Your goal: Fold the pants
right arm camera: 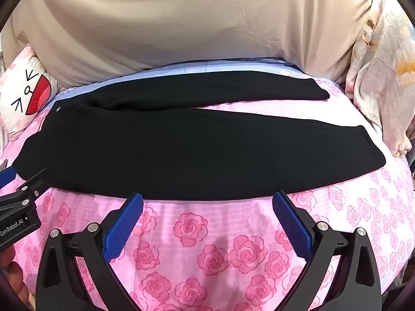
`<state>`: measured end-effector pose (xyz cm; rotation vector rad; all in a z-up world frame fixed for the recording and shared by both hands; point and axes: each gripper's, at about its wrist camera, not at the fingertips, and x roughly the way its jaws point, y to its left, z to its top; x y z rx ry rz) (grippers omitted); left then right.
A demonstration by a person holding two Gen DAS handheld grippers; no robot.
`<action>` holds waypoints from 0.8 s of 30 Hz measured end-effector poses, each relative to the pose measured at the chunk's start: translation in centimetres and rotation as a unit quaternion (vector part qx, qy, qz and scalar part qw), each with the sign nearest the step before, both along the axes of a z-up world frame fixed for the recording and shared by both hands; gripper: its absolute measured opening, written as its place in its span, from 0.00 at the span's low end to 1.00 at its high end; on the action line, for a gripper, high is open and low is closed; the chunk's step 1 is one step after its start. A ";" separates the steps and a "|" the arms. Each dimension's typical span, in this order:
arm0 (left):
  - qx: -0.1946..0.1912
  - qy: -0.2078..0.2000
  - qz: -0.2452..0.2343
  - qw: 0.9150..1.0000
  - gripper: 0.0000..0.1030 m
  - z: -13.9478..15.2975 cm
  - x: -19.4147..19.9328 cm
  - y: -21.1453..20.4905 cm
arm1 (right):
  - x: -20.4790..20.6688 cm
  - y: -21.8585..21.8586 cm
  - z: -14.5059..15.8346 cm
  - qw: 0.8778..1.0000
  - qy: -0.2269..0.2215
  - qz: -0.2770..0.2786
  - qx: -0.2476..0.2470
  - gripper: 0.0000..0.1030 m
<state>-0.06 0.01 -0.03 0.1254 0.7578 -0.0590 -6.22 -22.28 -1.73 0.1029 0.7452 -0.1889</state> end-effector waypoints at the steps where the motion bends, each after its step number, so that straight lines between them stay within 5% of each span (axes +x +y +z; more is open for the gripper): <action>1: 0.000 0.001 0.000 1.000 0.95 0.0 0.0 0.0 | 0.0 0.0 0.0 1.000 0.000 0.000 0.001 0.95; 24: 0.011 0.004 -0.003 1.000 0.95 -0.5 0.5 0.3 | 0.3 0.1 -0.1 1.000 -0.001 -0.001 0.004 0.95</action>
